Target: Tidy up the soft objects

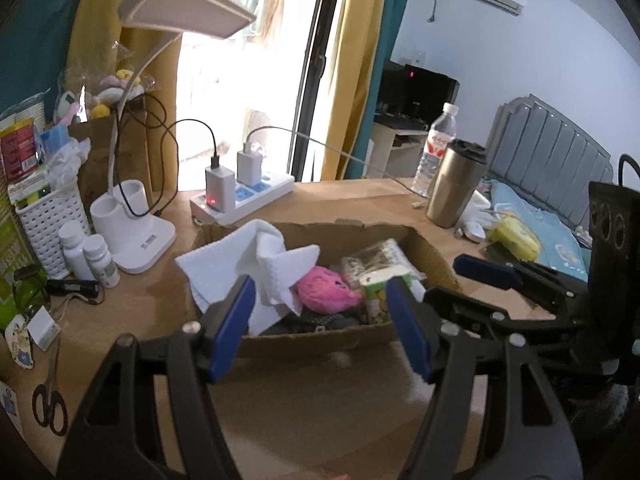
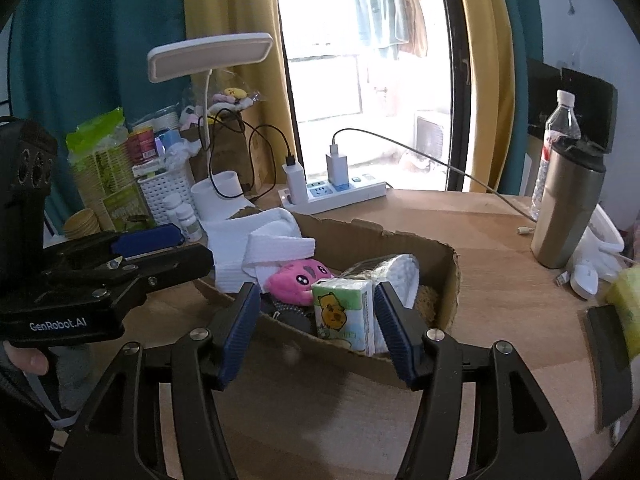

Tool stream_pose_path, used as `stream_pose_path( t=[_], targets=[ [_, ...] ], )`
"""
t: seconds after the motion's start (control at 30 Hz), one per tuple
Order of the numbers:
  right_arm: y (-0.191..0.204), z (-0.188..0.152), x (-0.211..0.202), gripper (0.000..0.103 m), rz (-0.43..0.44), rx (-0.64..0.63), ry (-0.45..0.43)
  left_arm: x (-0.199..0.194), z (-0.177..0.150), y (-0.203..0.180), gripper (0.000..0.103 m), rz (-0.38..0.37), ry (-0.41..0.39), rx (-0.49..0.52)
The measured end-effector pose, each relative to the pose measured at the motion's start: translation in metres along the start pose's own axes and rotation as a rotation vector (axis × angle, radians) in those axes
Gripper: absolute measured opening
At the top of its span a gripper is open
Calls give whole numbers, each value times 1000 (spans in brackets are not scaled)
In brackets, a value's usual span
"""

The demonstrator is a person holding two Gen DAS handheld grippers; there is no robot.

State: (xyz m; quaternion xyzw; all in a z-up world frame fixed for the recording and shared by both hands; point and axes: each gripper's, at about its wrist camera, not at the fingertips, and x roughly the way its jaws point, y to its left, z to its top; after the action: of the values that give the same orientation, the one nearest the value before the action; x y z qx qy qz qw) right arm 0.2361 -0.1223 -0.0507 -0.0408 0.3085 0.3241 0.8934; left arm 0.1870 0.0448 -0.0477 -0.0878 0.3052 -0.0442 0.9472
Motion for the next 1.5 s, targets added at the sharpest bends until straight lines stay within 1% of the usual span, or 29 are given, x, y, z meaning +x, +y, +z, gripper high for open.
stream_pose_path(
  t=[0.67, 1.0, 1.37, 1.47, 1.5],
  targets=[
    [20, -17, -61, 62, -70, -21, -75, -56, -14, -24, 69, -12, -69, 34],
    [30, -20, -98, 62, -113, -36, -141, -88, -21, -39, 69, -33, -121, 57],
    [43, -22, -139, 63, -169, -54, -223, -124, -22, -55, 70, -47, -202, 76],
    [47, -22, -151, 63, -187, -60, -248, -135, -22, -61, 74, -48, -224, 88],
    [49, -23, -154, 63, -191, -62, -255, -140, -22, -63, 79, -48, -233, 90]
  ],
)
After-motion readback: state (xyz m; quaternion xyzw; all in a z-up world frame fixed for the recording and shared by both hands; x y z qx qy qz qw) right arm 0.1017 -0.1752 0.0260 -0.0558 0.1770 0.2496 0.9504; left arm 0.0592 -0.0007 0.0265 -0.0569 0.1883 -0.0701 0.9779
